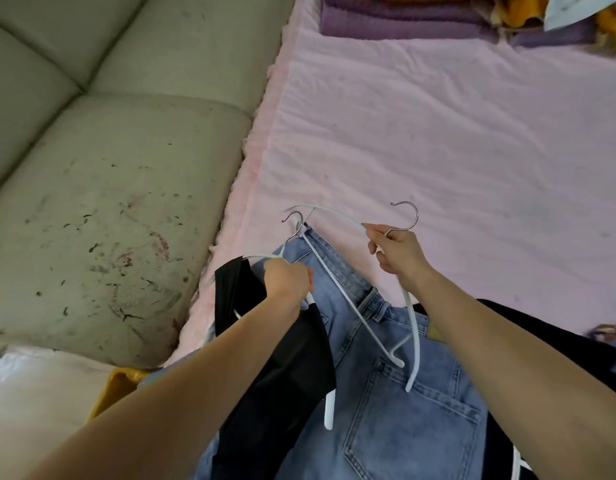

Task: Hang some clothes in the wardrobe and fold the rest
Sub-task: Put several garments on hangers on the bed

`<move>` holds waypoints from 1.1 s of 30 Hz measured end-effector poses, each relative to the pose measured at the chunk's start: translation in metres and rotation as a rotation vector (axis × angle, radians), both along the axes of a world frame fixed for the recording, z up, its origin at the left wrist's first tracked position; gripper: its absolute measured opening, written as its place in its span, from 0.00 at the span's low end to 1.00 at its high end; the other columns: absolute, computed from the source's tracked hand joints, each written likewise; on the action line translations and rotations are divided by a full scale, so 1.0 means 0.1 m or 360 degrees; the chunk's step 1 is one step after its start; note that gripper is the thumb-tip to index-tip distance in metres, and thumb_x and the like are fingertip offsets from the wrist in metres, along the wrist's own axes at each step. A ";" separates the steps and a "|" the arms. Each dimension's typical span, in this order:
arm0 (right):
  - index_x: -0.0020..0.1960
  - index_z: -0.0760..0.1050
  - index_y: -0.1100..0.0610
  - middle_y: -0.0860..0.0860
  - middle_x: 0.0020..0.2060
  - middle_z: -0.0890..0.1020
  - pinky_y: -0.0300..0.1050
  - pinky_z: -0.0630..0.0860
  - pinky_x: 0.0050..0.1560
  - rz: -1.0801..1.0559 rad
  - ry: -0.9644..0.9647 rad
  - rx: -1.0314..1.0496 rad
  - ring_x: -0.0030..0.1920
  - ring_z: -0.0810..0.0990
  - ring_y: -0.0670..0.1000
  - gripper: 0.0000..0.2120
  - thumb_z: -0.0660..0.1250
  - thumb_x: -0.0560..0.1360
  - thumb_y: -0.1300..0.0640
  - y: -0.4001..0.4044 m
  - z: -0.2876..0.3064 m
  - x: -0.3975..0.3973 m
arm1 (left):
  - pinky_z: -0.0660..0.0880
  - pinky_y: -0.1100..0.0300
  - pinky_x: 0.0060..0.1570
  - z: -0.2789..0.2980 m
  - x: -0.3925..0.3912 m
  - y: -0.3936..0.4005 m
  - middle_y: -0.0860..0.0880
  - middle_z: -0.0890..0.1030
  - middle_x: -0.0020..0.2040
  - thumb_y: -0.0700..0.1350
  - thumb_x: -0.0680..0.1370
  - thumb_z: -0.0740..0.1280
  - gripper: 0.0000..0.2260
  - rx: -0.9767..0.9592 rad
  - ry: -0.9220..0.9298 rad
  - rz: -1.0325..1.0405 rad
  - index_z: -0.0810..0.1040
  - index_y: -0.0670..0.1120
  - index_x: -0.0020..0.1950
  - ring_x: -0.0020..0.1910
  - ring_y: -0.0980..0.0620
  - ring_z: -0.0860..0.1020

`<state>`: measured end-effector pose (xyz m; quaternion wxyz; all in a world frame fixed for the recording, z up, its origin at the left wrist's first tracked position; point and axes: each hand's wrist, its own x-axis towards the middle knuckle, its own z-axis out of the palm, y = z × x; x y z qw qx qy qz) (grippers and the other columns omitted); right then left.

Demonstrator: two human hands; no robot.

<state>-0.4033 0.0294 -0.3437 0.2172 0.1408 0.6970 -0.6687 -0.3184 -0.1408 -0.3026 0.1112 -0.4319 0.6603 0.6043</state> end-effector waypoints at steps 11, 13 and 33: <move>0.46 0.78 0.61 0.55 0.30 0.75 0.35 0.57 0.21 0.0062 0.0117 0.0163 0.20 0.63 0.45 0.04 0.72 0.73 0.63 1.07 0.32 -0.22 | 0.77 0.59 0.26 0.10 0.05 1.02 0.42 0.76 0.33 0.31 0.80 0.59 0.02 0.0510 -0.0036 0.0127 0.68 0.37 0.51 0.28 0.51 0.72; 0.49 0.79 0.65 0.55 0.31 0.78 0.36 0.57 0.22 0.0155 0.0136 0.0223 0.21 0.63 0.47 0.07 0.72 0.73 0.62 1.24 0.36 -0.24 | 0.78 0.55 0.30 0.10 -0.02 1.24 0.41 0.79 0.36 0.30 0.79 0.61 0.07 0.0576 0.0007 0.0198 0.66 0.40 0.46 0.33 0.49 0.76; 0.51 0.77 0.73 0.53 0.31 0.80 0.34 0.58 0.22 0.0136 0.0190 0.0022 0.19 0.63 0.42 0.14 0.72 0.73 0.62 1.28 0.03 -0.38 | 0.73 0.61 0.27 -0.29 -0.18 1.98 0.41 0.73 0.39 0.31 0.73 0.70 0.14 0.0193 -0.0005 0.0099 0.69 0.40 0.54 0.31 0.51 0.73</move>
